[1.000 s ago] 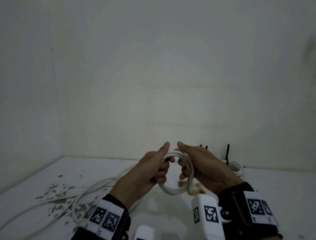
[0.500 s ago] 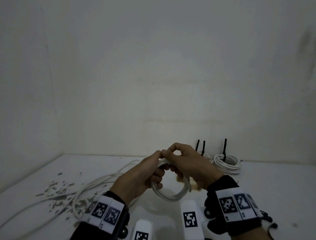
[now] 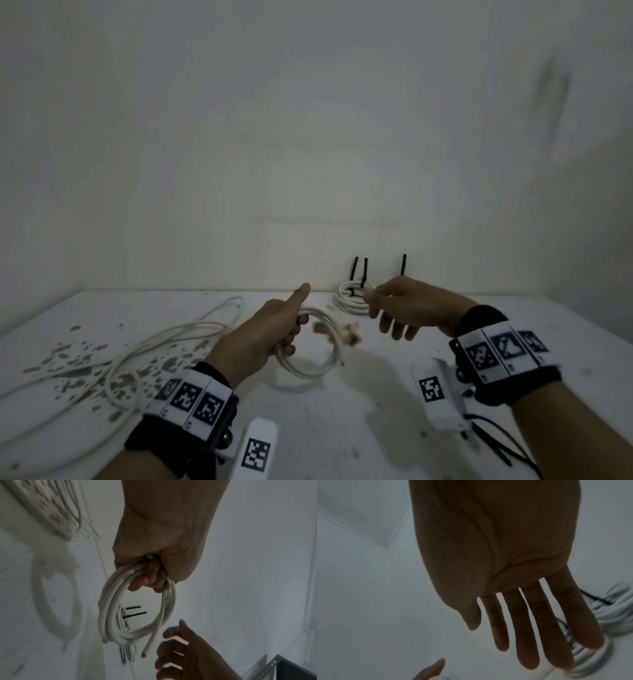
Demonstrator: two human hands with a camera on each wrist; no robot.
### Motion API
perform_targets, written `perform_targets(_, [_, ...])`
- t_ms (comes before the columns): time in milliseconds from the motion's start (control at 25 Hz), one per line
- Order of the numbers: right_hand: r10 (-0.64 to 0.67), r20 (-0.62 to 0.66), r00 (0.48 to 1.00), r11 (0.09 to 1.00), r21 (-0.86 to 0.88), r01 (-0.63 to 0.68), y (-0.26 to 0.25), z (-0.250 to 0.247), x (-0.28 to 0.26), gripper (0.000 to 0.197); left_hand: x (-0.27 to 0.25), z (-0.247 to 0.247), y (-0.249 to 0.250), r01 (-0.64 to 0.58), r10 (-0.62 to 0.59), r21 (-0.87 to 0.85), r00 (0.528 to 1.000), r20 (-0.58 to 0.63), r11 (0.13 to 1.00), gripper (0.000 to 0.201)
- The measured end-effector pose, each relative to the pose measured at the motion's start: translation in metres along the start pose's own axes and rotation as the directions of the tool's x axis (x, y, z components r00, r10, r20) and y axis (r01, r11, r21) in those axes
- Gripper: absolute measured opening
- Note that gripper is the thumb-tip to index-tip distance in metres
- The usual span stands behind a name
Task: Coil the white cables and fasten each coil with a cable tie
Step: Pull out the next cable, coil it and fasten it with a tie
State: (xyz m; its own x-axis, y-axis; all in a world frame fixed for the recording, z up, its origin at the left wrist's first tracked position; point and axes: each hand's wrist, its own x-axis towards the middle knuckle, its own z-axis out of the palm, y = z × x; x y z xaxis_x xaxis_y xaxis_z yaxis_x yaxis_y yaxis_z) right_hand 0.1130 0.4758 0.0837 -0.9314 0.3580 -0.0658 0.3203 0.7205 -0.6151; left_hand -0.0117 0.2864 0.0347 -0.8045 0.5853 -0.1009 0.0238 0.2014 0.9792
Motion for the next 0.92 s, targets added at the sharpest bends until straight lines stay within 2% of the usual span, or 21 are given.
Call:
perform_targets(80, [0.094, 0.052, 0.994, 0.981, -0.175, -0.083, 0.024, -0.019, -0.016, 0.044, -0.004, 0.012, -0.001, 0.01, -0.011, 0.014, 1.0, 0.018, 1.0, 0.053])
perform_targets(200, [0.276, 0.139, 0.951, 0.88, -0.435, -0.192, 0.053, -0.031, -0.039, 0.048, -0.007, 0.036, -0.003, 0.017, -0.016, -0.012, 0.999, 0.046, 1.0, 0.046])
perform_targets(320, [0.369, 0.177, 0.913, 0.814, -0.535, -0.225, 0.071, -0.028, -0.056, 0.053, -0.009, 0.068, -0.002, 0.029, -0.027, -0.032, 0.996, 0.08, 0.999, 0.043])
perform_targets(480, [0.364, 0.193, 0.911, 0.782, -0.594, -0.186, 0.078, -0.007, -0.063, 0.043, -0.006, 0.104, 0.0, 0.062, -0.052, -0.086, 0.991, 0.123, 0.994, 0.041])
perform_targets(600, [0.3, 0.144, 0.943, 0.779, -0.607, -0.155, 0.084, 0.0, -0.064, 0.026, -0.007, 0.125, 0.002, 0.093, -0.069, -0.138, 0.984, 0.166, 0.986, 0.04])
perform_targets(720, [0.274, 0.091, 0.957, 0.788, -0.591, -0.169, 0.089, 0.0, -0.069, 0.018, -0.009, 0.142, 0.003, 0.1, -0.071, -0.145, 0.978, 0.196, 0.984, 0.039])
perform_targets(920, [0.278, 0.001, 0.961, 0.807, -0.543, -0.233, 0.097, 0.002, -0.078, 0.021, -0.01, 0.16, 0.003, 0.125, -0.093, -0.14, 0.972, 0.215, 0.982, 0.038])
